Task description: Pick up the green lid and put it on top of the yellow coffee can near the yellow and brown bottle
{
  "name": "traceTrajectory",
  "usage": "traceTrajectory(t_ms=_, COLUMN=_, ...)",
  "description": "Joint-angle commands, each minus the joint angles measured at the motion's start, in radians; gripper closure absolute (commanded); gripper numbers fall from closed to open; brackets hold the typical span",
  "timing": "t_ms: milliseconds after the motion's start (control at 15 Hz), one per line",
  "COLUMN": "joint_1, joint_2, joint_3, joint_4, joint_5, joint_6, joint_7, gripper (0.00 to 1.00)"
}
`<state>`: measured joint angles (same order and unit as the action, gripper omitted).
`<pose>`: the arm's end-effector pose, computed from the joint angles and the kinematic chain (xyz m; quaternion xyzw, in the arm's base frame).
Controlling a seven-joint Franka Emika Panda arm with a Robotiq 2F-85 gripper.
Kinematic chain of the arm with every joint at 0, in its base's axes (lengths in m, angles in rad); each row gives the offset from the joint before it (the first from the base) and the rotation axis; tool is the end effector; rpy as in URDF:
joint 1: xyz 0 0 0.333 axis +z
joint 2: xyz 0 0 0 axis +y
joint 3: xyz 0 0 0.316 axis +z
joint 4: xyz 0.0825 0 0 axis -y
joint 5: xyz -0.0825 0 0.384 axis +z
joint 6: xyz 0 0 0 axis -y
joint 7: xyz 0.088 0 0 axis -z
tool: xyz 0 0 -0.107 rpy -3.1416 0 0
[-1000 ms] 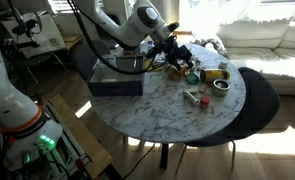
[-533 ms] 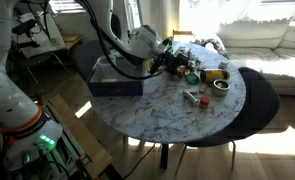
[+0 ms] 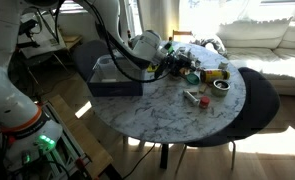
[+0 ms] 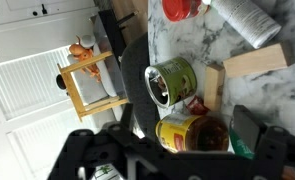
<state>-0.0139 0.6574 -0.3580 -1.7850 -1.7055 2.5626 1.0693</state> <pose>0.6265 -0.2082 0.2056 0.8460 0.0822 0.1834 0.4938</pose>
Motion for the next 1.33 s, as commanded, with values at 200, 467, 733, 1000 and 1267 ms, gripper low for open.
traceTrajectory(t_ms=200, joint_1=-0.182, joint_2=0.036, joint_3=0.175, joint_4=0.046, joint_5=-0.203, joint_6=0.151, joint_7=-0.160, gripper=0.00)
traceTrajectory(t_ms=467, joint_1=-0.192, joint_2=0.097, joint_3=0.130, joint_4=0.128, joint_5=-0.310, joint_6=0.346, joint_7=-0.191, gripper=0.00)
traceTrajectory(t_ms=733, joint_1=-0.241, joint_2=0.171, joint_3=0.154, joint_4=0.258, joint_5=-0.458, joint_6=0.439, joint_7=-0.159, gripper=0.00)
traceTrajectory(t_ms=1000, joint_1=-0.303, joint_2=0.254, joint_3=0.211, joint_4=0.397, joint_5=-0.541, joint_6=0.509, joint_7=-0.139, gripper=0.00)
traceTrajectory(t_ms=1267, joint_1=-0.343, joint_2=0.340, joint_3=0.251, joint_4=0.499, joint_5=-0.512, joint_6=0.562, joint_7=-0.158, gripper=0.02)
